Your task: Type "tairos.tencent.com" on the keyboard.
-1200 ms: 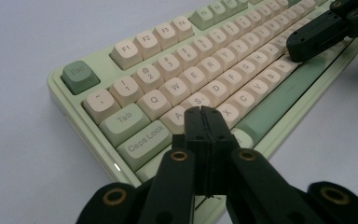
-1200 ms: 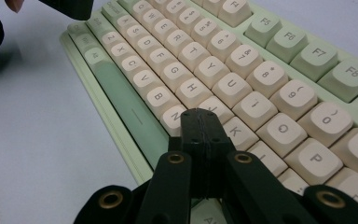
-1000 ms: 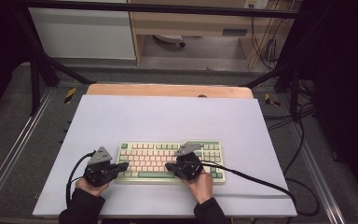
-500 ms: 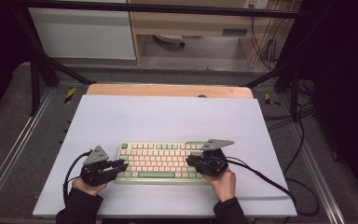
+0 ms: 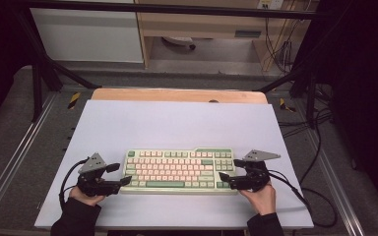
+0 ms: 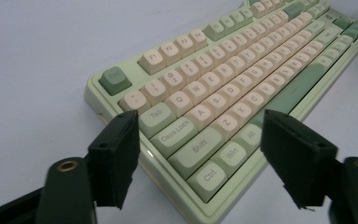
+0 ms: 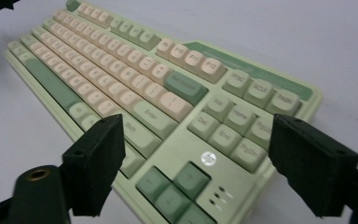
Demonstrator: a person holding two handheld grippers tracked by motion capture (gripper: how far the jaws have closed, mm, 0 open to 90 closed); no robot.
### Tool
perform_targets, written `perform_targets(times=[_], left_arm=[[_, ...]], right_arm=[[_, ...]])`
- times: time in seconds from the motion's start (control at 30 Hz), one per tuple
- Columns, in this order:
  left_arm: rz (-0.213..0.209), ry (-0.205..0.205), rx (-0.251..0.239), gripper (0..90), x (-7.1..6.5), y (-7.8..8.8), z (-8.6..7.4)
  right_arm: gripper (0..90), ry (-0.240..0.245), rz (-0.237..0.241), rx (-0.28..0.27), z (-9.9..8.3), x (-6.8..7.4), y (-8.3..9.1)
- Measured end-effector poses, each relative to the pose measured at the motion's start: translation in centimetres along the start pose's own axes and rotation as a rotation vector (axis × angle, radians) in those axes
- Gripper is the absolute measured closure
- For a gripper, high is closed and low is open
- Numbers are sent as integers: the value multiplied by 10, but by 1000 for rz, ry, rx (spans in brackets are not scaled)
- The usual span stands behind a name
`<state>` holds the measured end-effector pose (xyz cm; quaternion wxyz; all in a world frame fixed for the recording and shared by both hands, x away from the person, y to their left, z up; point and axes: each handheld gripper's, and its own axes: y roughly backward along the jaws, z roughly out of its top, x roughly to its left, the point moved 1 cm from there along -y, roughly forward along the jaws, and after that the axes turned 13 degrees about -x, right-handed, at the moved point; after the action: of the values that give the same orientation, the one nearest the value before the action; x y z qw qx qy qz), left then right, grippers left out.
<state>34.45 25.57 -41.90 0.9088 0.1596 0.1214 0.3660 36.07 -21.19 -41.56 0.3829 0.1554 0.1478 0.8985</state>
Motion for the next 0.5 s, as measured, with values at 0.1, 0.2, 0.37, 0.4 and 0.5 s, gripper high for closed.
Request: perform_targets(times=[0.1,0.2,0.37,0.4,0.5], left_arm=[[6,1,12,224,3,3,-4],[7,5,22,193,7,6,-8],[8,7,24,155,11,11,-15],[8,8,24,154,11,11,-16],[2,13,25,155,11,10,-18]], right_arm=[[135,-6,-1,-5,-7,-7,8],[106,1,1,-22,-18,-14,16],[54,-2,-6,-16,-31,-22,25],[45,1,-7,-9,-33,-23,26],[40,-4,-3,-13,-40,-25,30]])
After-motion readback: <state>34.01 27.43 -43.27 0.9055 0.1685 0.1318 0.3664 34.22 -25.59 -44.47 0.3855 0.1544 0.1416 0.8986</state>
